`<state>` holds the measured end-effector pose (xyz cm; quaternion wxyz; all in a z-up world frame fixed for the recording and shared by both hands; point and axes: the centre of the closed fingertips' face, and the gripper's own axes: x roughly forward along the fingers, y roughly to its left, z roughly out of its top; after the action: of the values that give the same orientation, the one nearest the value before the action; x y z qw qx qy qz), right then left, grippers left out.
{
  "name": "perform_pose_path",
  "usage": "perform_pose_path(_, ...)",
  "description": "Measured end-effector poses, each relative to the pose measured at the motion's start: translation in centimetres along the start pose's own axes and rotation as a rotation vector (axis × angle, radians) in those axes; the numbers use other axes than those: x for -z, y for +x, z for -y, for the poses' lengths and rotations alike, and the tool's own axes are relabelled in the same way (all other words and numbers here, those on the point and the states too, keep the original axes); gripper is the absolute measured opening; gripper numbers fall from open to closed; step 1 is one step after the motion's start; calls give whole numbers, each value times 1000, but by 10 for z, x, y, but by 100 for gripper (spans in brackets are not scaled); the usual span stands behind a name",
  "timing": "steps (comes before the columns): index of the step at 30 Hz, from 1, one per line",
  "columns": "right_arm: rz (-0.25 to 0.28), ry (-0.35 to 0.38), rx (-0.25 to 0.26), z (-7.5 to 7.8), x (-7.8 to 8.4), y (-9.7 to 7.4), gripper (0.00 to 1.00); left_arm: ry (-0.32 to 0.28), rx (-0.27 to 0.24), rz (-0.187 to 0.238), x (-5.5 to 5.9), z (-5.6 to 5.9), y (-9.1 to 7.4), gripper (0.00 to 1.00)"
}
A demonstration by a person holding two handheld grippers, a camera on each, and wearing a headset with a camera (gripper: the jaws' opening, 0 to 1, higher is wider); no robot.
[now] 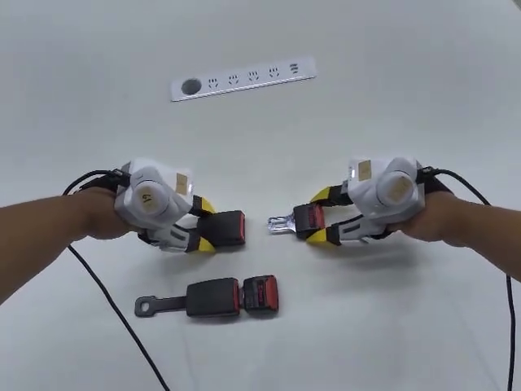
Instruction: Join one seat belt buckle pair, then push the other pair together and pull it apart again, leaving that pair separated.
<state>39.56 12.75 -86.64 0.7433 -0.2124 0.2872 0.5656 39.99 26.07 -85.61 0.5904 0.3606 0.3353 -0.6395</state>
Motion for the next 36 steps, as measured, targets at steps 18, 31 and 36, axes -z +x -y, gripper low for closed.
perform_pose_path(18,-9,22,2,-10,20,-41,37,1,2,-6,2,-1,0,34)
perform_pose_path(31,-19,32,10,-6,35,-61,37,-1,1,-4,1,0,1,34)
perform_pose_path(36,-32,28,4,-6,41,-66,37,-4,0,0,0,0,0,34)
